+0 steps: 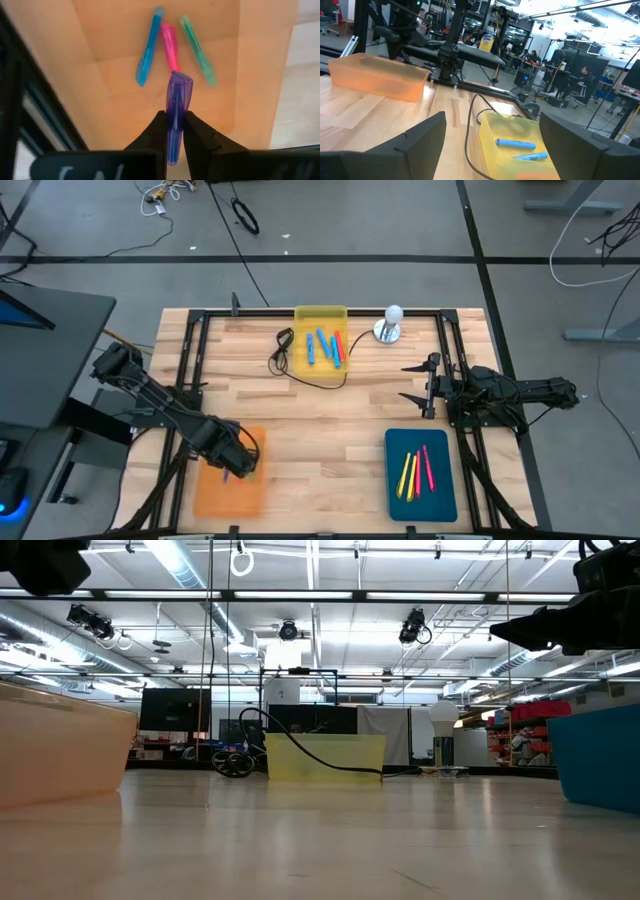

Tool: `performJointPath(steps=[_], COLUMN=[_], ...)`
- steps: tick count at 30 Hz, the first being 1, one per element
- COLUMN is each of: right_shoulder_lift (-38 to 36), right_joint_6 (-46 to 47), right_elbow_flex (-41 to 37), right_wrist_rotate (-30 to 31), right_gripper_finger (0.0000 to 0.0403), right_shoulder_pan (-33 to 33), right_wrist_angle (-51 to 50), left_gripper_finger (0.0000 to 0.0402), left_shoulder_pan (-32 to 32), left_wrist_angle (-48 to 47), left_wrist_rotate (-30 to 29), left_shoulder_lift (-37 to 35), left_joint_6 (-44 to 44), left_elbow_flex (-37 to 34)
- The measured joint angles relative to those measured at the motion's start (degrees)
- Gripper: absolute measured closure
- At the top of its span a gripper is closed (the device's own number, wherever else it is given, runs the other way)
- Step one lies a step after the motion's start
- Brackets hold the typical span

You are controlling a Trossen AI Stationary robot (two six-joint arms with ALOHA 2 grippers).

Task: Pick & Place Markers
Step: Put the purple pen into the orange bin

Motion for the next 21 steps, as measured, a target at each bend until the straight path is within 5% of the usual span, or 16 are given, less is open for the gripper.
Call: performJointPath(steps=[21], right_shoulder_lift=[0.0], right_joint_6=[0.0], right_elbow_flex=[0.0], right_wrist_rotate=[0.0], right_gripper_finger=[0.008], right_shoulder_pan=[0.0], right_wrist_angle=[0.0], left_gripper_finger=[0.0361], left_shoulder_pan=[-3.5], left_wrist_angle=[16.1], left_wrist_rotate=[2.2], left_shoulder_lift=[4.4], left_joint_6=[-4.3], left_elbow_flex=[-10.3])
